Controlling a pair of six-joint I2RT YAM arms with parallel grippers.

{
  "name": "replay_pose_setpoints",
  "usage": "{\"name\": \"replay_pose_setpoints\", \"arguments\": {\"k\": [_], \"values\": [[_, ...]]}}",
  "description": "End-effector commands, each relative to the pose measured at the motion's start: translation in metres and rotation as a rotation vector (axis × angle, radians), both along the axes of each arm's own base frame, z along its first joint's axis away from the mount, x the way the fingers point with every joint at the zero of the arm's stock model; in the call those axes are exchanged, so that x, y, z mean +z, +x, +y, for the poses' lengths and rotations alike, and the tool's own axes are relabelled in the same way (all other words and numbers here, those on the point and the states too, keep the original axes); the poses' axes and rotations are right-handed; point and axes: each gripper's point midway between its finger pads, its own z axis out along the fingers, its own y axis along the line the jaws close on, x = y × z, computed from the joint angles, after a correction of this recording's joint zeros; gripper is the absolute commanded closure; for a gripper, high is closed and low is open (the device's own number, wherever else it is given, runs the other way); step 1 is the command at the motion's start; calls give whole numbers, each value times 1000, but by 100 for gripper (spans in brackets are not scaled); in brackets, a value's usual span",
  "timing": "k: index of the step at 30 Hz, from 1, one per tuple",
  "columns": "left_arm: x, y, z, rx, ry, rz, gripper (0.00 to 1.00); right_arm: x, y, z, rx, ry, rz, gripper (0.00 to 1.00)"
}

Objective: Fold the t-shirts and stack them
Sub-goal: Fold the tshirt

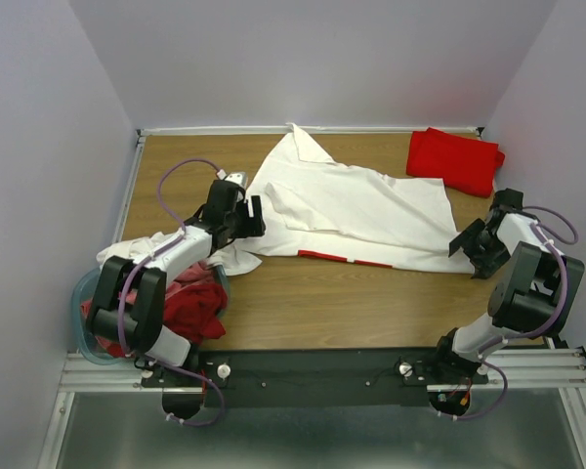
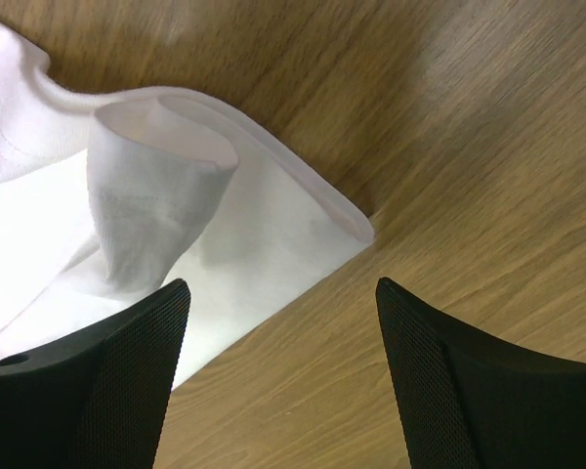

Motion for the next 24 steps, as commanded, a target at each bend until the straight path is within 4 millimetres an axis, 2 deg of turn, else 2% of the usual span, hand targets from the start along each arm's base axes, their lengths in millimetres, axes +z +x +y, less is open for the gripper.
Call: {"name": "replay_pose_setpoints", "arguments": {"k": [1, 5, 11, 14, 15, 17, 20, 21, 24], "values": [[-4, 13, -6, -6, -13, 1, 18, 1, 6, -1, -29, 8, -47, 17], [-12, 13, -7, -1, -9, 20, 24, 1, 8, 0, -25, 17, -54, 17], [-26, 7, -10, -10, 10, 52, 41, -2, 11, 1, -25, 29, -64, 17], [-31, 5, -11, -15, 18, 62, 58, -6, 9, 2, -26, 33, -52, 17], [-31, 5, -11, -15, 18, 64, 66, -7, 8, 1, -26, 33, -51, 17], [-35, 2, -13, -28, 19, 76, 74, -6, 7, -2, -32, 27, -51, 17], [-37, -4, -12, -33, 20, 91, 90, -4, 5, -6, -34, 7, -51, 17], [-36, -5, -10, -27, 25, 89, 100, -4, 4, -7, -33, 5, -50, 17], [-19, -4, 6, 40, 69, 42, 100, -5, 0, -7, -43, 1, -45, 17]]}}
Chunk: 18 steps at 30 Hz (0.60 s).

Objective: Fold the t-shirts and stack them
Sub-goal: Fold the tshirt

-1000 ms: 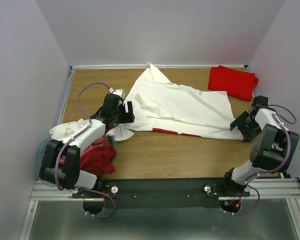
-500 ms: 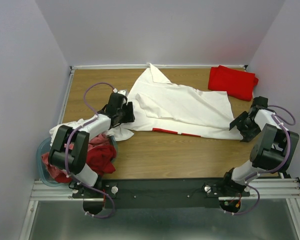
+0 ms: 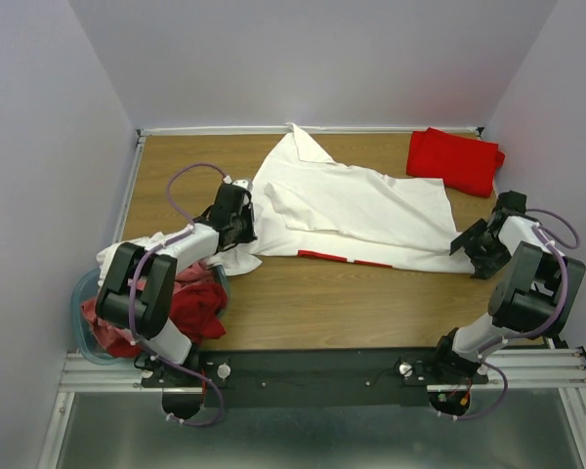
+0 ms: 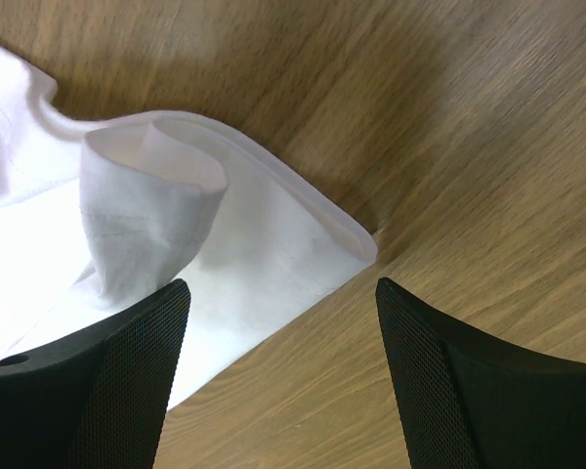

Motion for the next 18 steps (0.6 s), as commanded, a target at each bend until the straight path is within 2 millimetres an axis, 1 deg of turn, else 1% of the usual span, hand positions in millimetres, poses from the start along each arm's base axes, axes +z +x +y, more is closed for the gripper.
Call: {"name": "replay_pose_setpoints", "arguments": {"k": [1, 5, 6, 7, 8, 9, 10, 12, 16, 18], "values": [[30, -2, 21, 78, 57, -86, 100, -1, -6, -3, -15, -17, -6, 17], [44, -8, 36, 114, 65, -117, 100, 7, -3, -8, -28, -45, -26, 17], [45, -9, 41, 127, 62, -117, 100, 10, -2, -11, -32, -56, -31, 17], [41, -13, 44, 131, 65, -106, 100, 14, 1, -13, -32, -66, -43, 17], [45, -15, 46, 137, 54, -113, 100, 16, 2, -15, -37, -76, -45, 17], [42, -19, 51, 151, 51, -104, 100, 17, 2, -15, -41, -77, -50, 16], [43, -20, 52, 159, 44, -108, 100, 18, 1, -14, -44, -77, -52, 16], [48, -22, 54, 168, 29, -121, 100, 14, -5, -12, -47, -71, -37, 16], [47, -24, 57, 161, 32, -115, 100, 7, -17, -8, -38, -69, -7, 17], [45, -25, 59, 162, 36, -108, 100, 4, -22, -2, -28, -46, 4, 17]]}}
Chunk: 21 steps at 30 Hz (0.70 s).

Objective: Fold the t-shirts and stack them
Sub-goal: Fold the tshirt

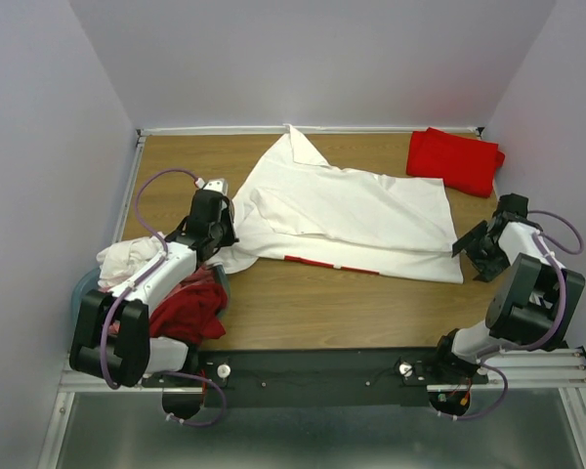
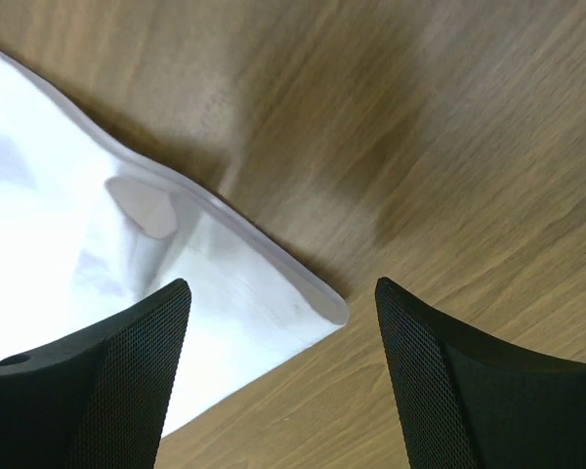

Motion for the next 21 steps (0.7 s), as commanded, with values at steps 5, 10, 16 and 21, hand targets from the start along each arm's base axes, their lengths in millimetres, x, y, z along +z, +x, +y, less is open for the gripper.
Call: {"name": "replay_pose_setpoints", "arguments": {"k": [5, 10, 16, 21], "values": [[0, -5, 12, 37, 12, 5, 100, -8, -26, 13, -4, 37, 37, 19], [2, -5, 20, 63, -1, 0, 100, -11, -27, 12, -17, 39, 57, 20], [15, -9, 27, 108, -46, -25, 100, -26, -35, 24, -21, 104, 98, 28], [15, -15, 29, 116, -48, -22, 100, -14, -30, 22, -20, 83, 52, 29]]}}
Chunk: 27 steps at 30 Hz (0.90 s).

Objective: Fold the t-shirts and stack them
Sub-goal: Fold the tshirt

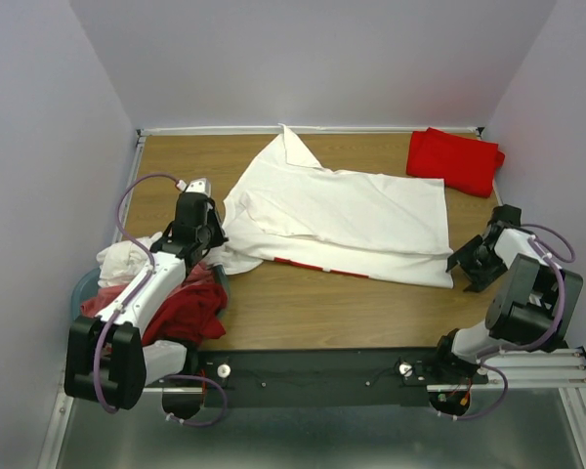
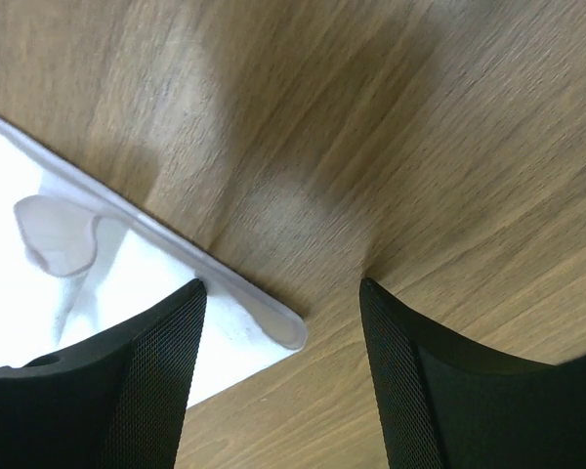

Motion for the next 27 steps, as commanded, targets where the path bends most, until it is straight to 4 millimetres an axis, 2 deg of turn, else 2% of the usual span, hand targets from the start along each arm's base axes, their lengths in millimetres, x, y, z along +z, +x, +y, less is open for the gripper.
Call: {"name": "replay_pose_setpoints", "arguments": {"k": [1, 5, 8, 12, 14, 17, 18, 19, 21, 27], "values": [[-6, -9, 5, 19, -7, 23, 100, 12, 3, 0, -20, 0, -47, 30], [-5, -12, 6, 21, -5, 22, 100, 35, 18, 0, 25, -9, -144, 30], [-4, -12, 7, 22, 0, 24, 100, 45, 28, 3, 58, 9, -188, 33], [-4, -12, 5, 13, -3, 29, 100, 44, 30, 13, 85, 58, -201, 34], [-2, -11, 4, 8, -7, 27, 96, 40, 28, 18, 99, 69, -199, 34], [8, -7, 4, 11, -6, 8, 61, 36, 29, 25, 123, 86, -201, 34], [12, -6, 6, 12, -1, 3, 45, 35, 33, 27, 136, 90, -209, 34], [19, -3, 5, 10, 2, -12, 39, 32, 35, 28, 136, 96, -204, 34], [30, 3, 5, 11, 7, -33, 30, 32, 43, 31, 151, 93, -210, 34], [49, 17, 0, -15, 5, -60, 20, 18, 55, 27, 163, 96, -174, 33]]}}
